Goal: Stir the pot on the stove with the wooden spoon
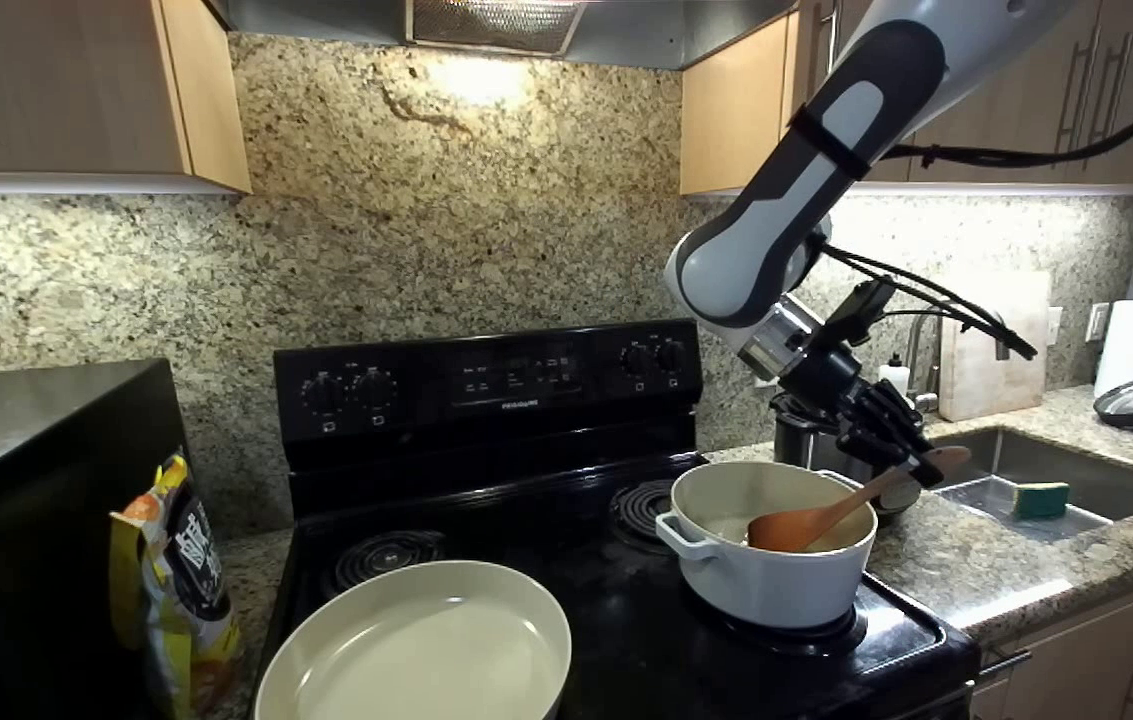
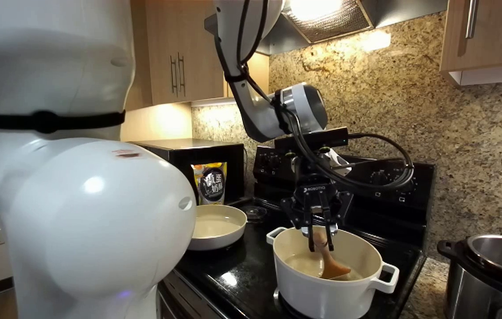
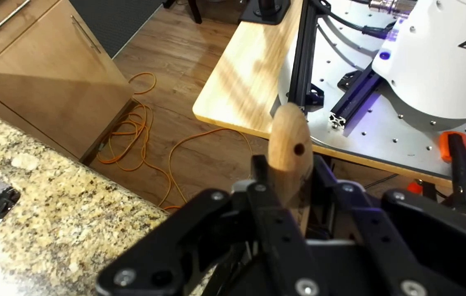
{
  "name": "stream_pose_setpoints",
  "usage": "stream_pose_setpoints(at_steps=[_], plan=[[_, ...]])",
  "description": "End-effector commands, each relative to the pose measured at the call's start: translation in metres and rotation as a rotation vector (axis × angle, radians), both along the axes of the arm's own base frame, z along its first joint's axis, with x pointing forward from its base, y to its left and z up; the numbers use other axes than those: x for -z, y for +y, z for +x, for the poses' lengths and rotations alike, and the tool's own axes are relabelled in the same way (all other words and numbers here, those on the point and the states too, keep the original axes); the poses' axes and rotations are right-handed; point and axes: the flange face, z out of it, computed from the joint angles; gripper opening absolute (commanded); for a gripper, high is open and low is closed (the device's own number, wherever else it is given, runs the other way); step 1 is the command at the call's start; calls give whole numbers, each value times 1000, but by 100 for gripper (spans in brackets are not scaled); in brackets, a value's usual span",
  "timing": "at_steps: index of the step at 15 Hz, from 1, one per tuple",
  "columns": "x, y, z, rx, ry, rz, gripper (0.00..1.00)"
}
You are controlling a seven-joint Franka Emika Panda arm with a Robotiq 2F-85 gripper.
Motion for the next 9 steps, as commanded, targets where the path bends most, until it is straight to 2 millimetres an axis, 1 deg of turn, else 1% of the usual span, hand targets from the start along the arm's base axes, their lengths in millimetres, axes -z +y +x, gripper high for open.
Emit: stream_pose_setpoints(at_steps=[1,6,9], plan=[[6,-9,7,61,-4,-2,7],[23,-8,14,88,28,64,7],[36,-11,15,129,60,96,7]])
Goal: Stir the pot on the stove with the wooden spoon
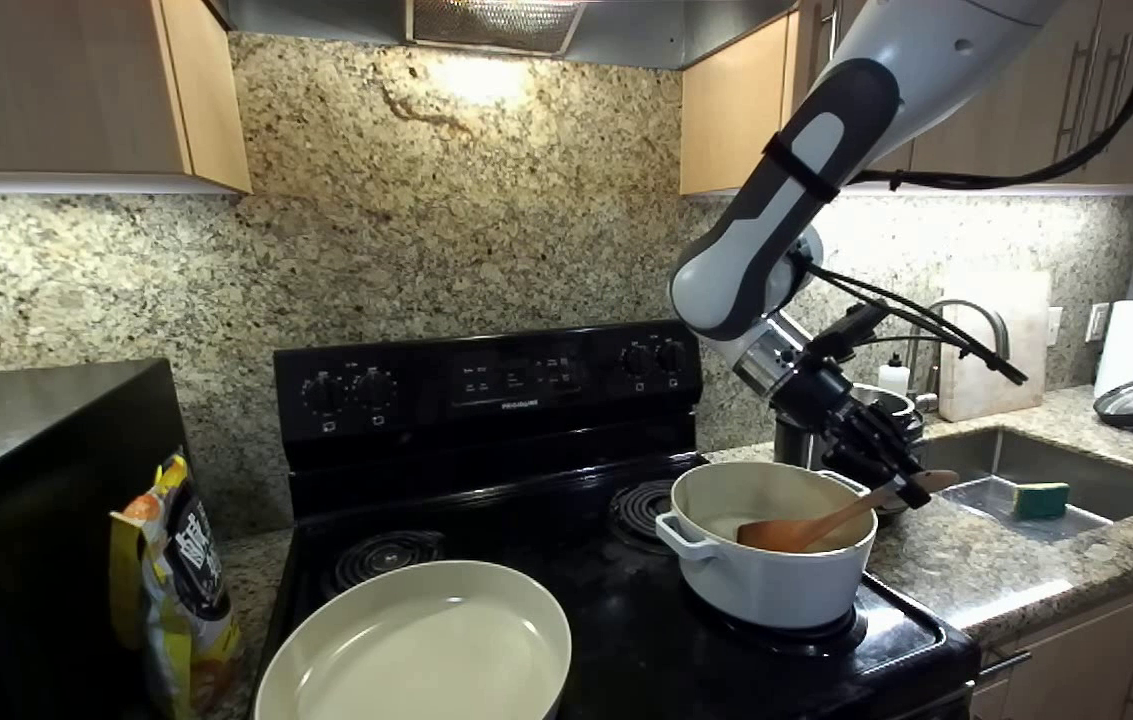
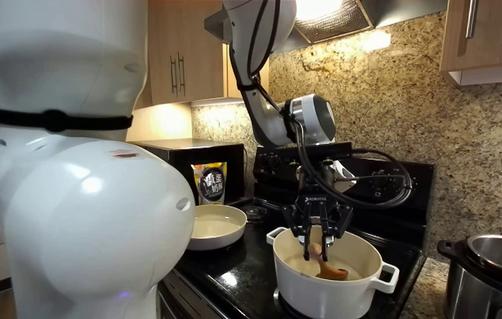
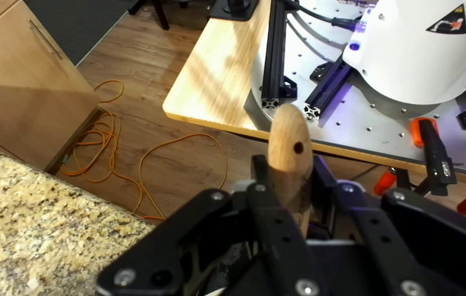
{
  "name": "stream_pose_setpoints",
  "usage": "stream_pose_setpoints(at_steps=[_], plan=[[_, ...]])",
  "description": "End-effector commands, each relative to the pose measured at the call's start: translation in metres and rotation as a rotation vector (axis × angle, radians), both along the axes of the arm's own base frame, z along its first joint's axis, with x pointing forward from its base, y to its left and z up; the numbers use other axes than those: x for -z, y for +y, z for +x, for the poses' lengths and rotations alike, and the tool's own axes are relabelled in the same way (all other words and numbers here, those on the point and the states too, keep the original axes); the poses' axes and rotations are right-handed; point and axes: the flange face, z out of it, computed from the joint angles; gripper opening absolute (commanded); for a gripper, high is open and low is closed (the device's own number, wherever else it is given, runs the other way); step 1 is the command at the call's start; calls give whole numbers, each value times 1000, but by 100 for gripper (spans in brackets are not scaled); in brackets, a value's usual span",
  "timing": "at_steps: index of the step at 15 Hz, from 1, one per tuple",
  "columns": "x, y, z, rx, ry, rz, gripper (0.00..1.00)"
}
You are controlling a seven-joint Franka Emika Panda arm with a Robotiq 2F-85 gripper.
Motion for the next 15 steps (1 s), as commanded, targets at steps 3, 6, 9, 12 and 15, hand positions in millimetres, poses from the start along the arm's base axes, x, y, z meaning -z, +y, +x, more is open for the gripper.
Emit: stream_pose_setpoints(at_steps=[3,6,9,12,15], plan=[[21,-13,0,86,45,75,7],[26,-20,-5,125,58,104,7],[24,-21,-7,140,52,132,53],[20,-16,-9,129,46,151,70],[8,-10,-11,106,6,191,90]])
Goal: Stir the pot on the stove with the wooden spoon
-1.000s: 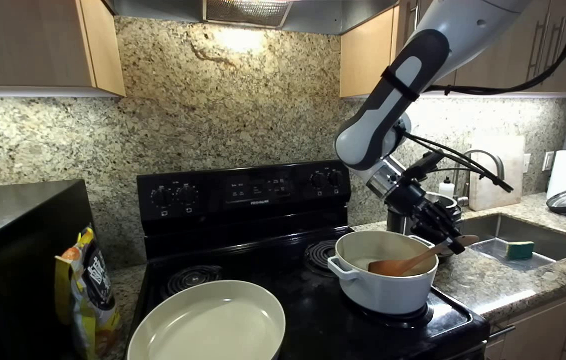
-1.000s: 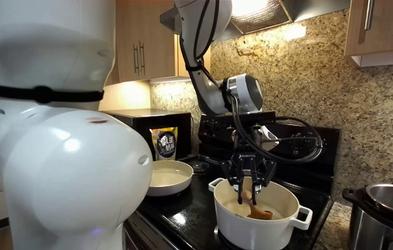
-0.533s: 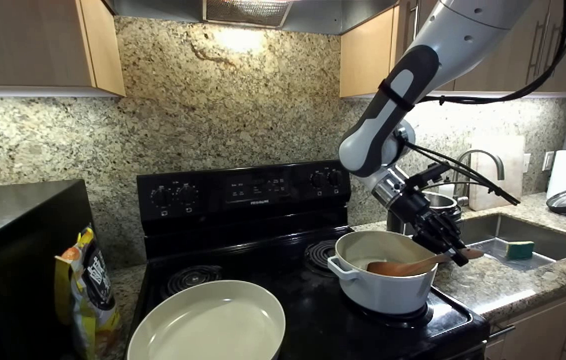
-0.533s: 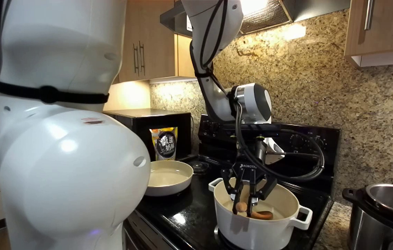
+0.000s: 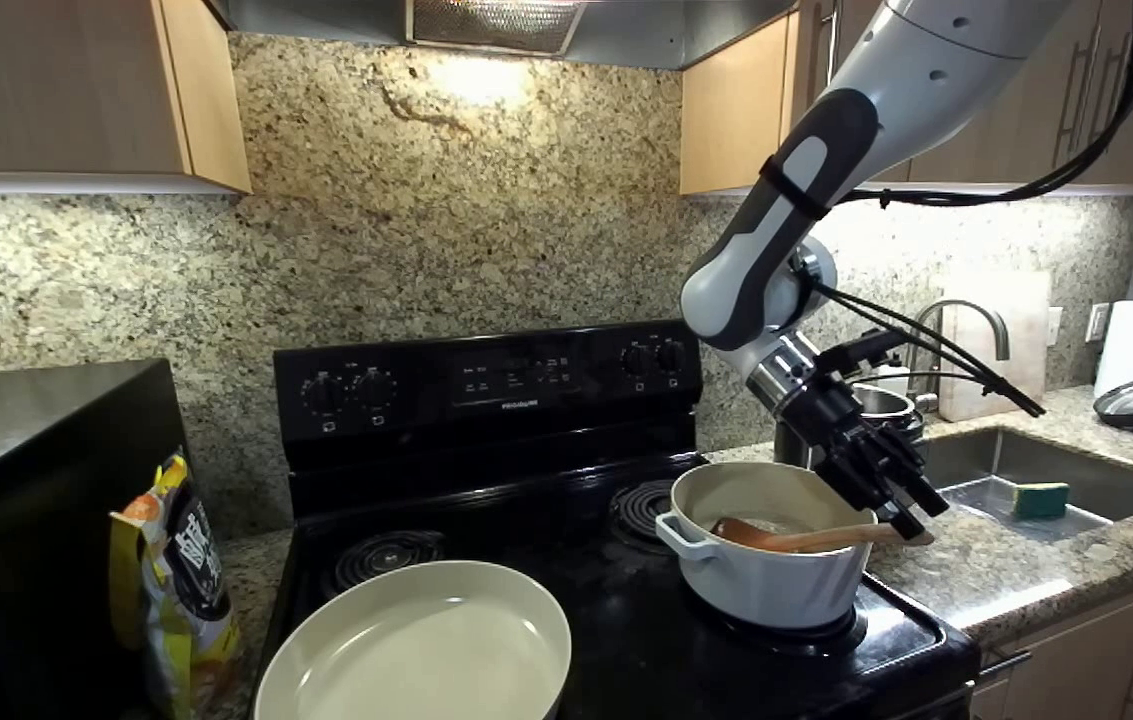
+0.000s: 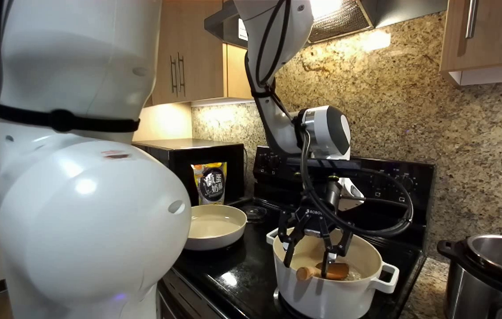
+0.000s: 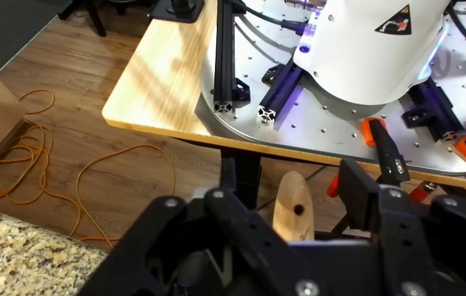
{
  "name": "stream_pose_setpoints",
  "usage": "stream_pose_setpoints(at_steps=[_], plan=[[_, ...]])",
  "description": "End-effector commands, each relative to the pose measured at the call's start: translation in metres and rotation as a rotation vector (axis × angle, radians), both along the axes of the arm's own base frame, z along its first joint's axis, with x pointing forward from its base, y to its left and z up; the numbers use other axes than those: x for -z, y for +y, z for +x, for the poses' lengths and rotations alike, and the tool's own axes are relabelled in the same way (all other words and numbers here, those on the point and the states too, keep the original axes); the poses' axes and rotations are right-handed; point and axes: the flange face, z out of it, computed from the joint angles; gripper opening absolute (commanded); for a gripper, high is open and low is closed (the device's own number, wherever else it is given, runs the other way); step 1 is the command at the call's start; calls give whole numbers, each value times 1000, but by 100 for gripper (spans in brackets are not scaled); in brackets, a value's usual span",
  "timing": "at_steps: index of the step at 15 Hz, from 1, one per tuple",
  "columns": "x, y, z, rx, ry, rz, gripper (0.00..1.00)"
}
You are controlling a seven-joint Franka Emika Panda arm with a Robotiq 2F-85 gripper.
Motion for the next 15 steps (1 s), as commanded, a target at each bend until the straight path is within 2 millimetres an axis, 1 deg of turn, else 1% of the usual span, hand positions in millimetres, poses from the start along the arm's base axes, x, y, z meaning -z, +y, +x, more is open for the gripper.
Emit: stream_pose_setpoints(at_steps=[1,2,5,11,15], plan=[[-22,8,-8,-17,-74,93,96],[-29,11,-10,-23,-107,122,99],[-51,18,-21,-37,-212,203,100],[-99,24,-61,-50,-447,293,100],[-125,26,-83,-74,-606,311,100]])
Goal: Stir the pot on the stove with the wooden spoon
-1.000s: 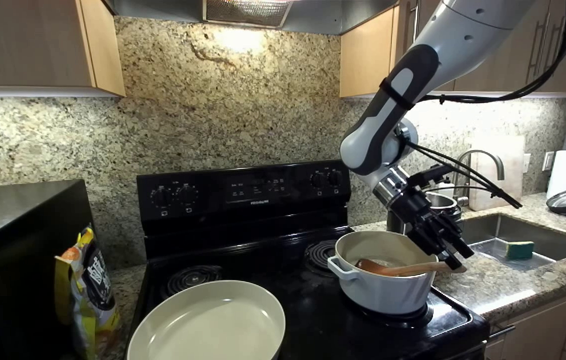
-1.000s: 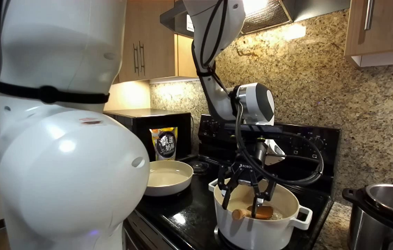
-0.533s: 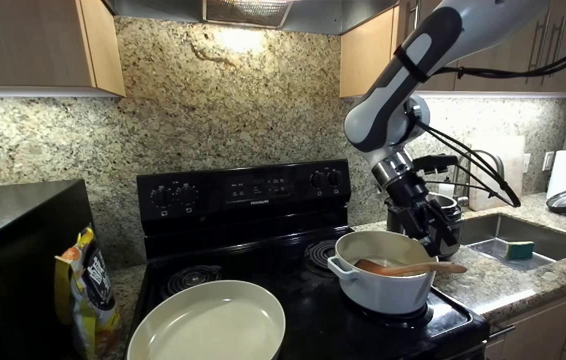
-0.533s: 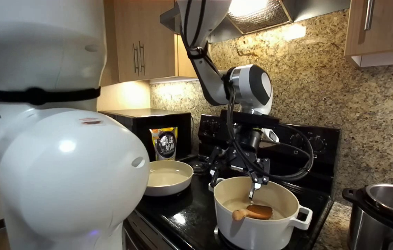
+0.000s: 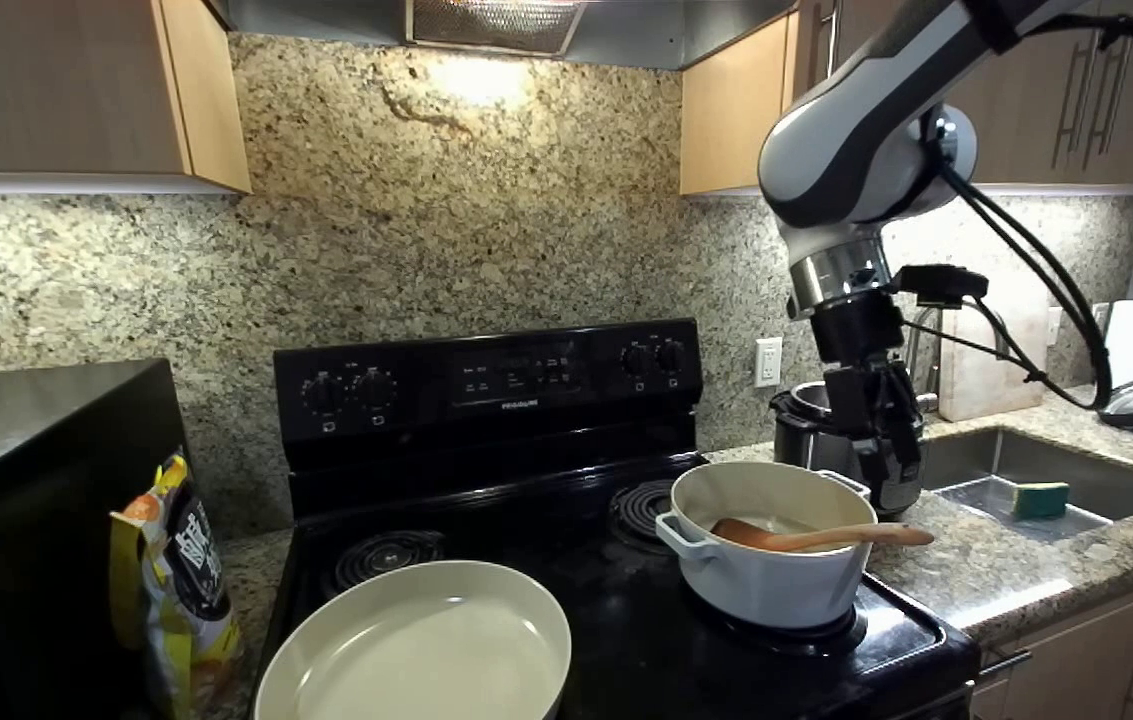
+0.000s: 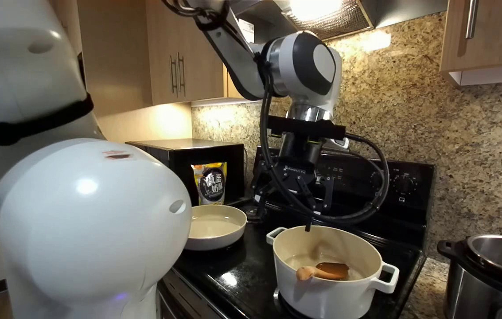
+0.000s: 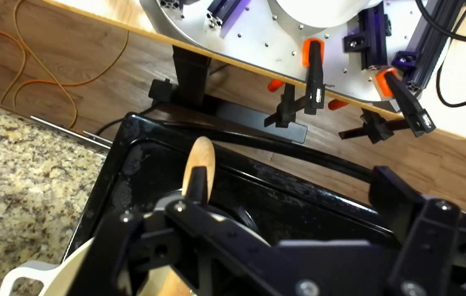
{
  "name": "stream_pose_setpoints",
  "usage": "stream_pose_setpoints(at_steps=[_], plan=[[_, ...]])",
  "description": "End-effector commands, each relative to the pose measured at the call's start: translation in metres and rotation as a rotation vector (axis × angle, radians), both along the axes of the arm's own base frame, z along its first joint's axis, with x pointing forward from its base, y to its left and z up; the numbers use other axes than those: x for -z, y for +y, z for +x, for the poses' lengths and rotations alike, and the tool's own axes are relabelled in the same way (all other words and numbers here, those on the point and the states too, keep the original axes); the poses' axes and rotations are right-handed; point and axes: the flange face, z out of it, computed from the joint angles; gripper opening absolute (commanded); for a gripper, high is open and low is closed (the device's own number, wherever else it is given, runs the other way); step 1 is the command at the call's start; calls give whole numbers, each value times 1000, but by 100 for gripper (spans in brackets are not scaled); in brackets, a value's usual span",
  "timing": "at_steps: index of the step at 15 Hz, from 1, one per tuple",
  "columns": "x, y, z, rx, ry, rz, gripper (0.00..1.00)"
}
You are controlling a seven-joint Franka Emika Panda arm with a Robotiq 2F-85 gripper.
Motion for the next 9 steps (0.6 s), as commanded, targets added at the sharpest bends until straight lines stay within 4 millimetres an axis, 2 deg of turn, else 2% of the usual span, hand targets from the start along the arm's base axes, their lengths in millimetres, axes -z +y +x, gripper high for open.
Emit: stream_pose_setpoints(at_steps=[1,4,5,6,9], plan=[[-20,6,-29,-32,-182,33,100],[-29,9,-39,-27,-284,7,100],[-29,9,-42,-28,-287,0,100],[-31,6,-31,-15,-238,5,100],[-33,8,-40,-21,-261,6,100]])
